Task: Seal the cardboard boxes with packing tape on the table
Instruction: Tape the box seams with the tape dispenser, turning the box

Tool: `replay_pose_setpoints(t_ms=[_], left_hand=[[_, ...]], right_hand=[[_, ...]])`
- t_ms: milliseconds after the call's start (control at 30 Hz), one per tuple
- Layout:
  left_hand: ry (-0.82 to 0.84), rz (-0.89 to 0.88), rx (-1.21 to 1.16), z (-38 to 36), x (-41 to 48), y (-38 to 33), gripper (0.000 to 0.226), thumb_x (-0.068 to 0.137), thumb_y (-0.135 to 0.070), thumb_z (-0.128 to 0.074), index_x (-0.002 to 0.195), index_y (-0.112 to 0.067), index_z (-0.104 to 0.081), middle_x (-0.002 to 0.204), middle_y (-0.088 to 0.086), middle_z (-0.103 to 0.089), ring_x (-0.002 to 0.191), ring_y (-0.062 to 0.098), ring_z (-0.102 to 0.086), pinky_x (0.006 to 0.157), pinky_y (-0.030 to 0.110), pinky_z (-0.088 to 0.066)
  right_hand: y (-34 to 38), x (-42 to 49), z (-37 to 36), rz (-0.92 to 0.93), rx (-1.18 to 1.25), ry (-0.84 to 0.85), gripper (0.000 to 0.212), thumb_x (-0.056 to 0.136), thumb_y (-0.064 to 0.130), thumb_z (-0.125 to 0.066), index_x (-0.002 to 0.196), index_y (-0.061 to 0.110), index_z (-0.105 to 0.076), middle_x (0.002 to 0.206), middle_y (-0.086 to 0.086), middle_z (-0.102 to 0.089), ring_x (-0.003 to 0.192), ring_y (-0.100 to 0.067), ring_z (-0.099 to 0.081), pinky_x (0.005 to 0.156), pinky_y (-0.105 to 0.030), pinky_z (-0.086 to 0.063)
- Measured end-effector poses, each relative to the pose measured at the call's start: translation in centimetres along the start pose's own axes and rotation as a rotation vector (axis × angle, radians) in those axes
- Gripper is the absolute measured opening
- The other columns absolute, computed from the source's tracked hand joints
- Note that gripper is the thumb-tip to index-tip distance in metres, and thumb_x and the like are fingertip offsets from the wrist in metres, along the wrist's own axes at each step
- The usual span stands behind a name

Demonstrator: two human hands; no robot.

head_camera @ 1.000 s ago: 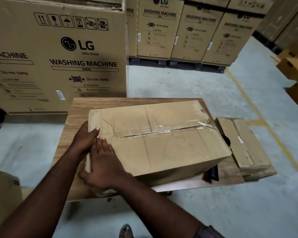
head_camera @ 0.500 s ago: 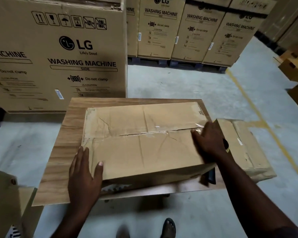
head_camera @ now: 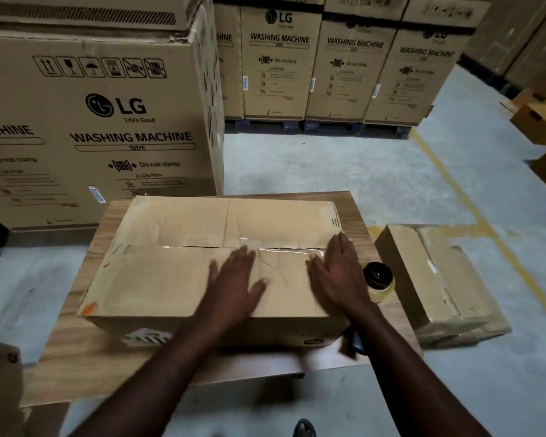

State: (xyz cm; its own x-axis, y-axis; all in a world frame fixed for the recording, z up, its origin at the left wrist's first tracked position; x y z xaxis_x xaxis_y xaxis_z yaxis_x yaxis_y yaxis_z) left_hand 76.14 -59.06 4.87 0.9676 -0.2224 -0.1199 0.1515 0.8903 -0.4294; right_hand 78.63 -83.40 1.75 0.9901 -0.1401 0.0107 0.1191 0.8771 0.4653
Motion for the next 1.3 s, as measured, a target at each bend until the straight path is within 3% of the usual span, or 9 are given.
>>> replay_pose_setpoints(t_ms=[67, 200, 300, 400, 500, 667, 767, 933, 1300], left_hand=[[0.076, -0.071, 0.020, -2.4, 0.3, -4.5, 0.079, 0.096, -0.063, -0.030, 0.161, -0.023, -0.012, 0.169, 0.001, -0.003, 0.155, 0.016, -0.002, 0.124, 0.048, 0.002], [0.045, -0.145, -0.015, -5.4, 1.3, -10.2, 0.072, 0.100, -0.048, -0.036, 0.161, -0.021, -0.009, 0.169, 0.002, 0.001, 0.155, 0.017, 0.001, 0.124, 0.048, 0.004], [0.033, -0.146, -0.105, -6.7, 2.8, -13.1, 0.064, 0.104, -0.031, -0.038, 0.161, -0.020, -0.010, 0.169, 0.000, 0.000, 0.155, 0.014, 0.004, 0.124, 0.047, 0.005], [0.034, -0.116, -0.099, -7.8, 3.4, -15.0, 0.072, 0.096, -0.046, -0.019, 0.161, -0.019, -0.009, 0.169, 0.000, 0.000, 0.155, 0.014, 0.006, 0.124, 0.046, 0.007], [0.039, -0.126, 0.075, -8.9, 3.2, -15.2, 0.082, 0.093, -0.052, -0.026, 0.161, -0.015, -0.001, 0.168, 0.004, 0.010, 0.155, 0.019, 0.012, 0.124, 0.047, 0.008], [0.017, -0.120, 0.138, -9.0, 3.0, -15.5, 0.086, 0.096, -0.032, -0.048, 0.160, -0.013, 0.005, 0.167, 0.006, 0.015, 0.155, 0.021, 0.013, 0.125, 0.046, 0.006], [0.019, -0.119, 0.132, -9.1, 3.0, -15.4, 0.085, 0.096, -0.029, -0.048, 0.161, -0.013, 0.005, 0.168, 0.005, 0.015, 0.154, 0.020, 0.013, 0.125, 0.044, 0.007], [0.031, -0.146, 0.153, -8.9, 2.8, -14.5, 0.088, 0.094, -0.028, -0.050, 0.160, -0.013, 0.006, 0.167, 0.004, 0.015, 0.155, 0.020, 0.012, 0.123, 0.040, 0.008], [0.104, -0.236, 0.124, -4.7, 0.4, -5.2, 0.100, 0.088, -0.024, -0.061, 0.160, -0.026, 0.007, 0.166, -0.007, 0.012, 0.154, 0.012, 0.011, 0.122, 0.029, 0.010]], right_hand=[[-2.5, 1.0, 0.6, -0.104, 0.174, 0.074, 0.084, 0.098, 0.056, -0.052, 0.157, 0.004, -0.022, 0.163, -0.018, -0.026, 0.151, -0.031, -0.025, 0.122, -0.041, -0.025], [-4.9, 1.2, -1.0, -0.312, 0.692, 0.222, 0.071, 0.082, 0.070, -0.062, 0.137, 0.026, -0.055, 0.131, 0.007, -0.067, 0.123, -0.017, -0.061, 0.110, -0.043, -0.045], [-4.3, 0.2, -2.4, -0.345, 0.949, 0.154, 0.035, 0.102, 0.036, -0.051, 0.127, 0.015, -0.066, 0.124, -0.001, -0.070, 0.119, -0.015, -0.062, 0.102, -0.025, -0.045], [-5.4, -1.1, -4.4, -0.567, 1.316, 0.058, 0.026, 0.104, 0.016, -0.047, 0.104, 0.009, -0.073, 0.107, -0.009, -0.073, 0.103, -0.019, -0.066, 0.093, -0.029, -0.049], [-9.3, -0.9, -6.5, -0.557, 0.965, 0.007, 0.018, 0.099, 0.006, -0.055, 0.111, 0.006, -0.069, 0.111, -0.014, -0.070, 0.107, -0.029, -0.064, 0.096, -0.036, -0.049], [-12.3, -0.2, -7.7, -0.133, 0.149, 0.080, 0.037, 0.088, 0.036, -0.059, 0.116, 0.012, -0.062, 0.115, -0.013, -0.060, 0.110, -0.035, -0.055, 0.082, -0.040, -0.044], [-12.9, 0.5, -8.2, -0.085, -0.098, 0.127, 0.032, 0.094, 0.036, -0.060, 0.119, 0.016, -0.057, 0.120, -0.011, -0.057, 0.113, -0.034, -0.051, 0.075, -0.041, -0.046], [-13.9, 0.8, -9.1, -0.058, -0.183, 0.089, 0.016, 0.095, 0.029, -0.057, 0.108, 0.019, -0.057, 0.111, -0.011, -0.063, 0.102, -0.033, -0.057, 0.069, -0.040, -0.046], [-16.4, 2.4, -7.6, -0.210, -0.215, 0.104, 0.019, 0.095, 0.020, -0.058, 0.113, 0.013, -0.060, 0.109, -0.013, -0.066, 0.107, -0.035, -0.060, 0.064, -0.035, -0.037]])
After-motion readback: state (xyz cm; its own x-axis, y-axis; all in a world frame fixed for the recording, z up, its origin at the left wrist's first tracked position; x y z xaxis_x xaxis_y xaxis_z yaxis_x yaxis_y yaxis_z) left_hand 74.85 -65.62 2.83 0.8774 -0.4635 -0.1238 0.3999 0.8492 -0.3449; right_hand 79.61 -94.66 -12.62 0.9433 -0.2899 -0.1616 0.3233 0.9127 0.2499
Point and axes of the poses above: each hand's wrist, its own x-axis towards the middle knuckle, its own z-axis out of the back of the hand, y = z × x, the point moved 1 cm from there along x, towards the middle knuckle
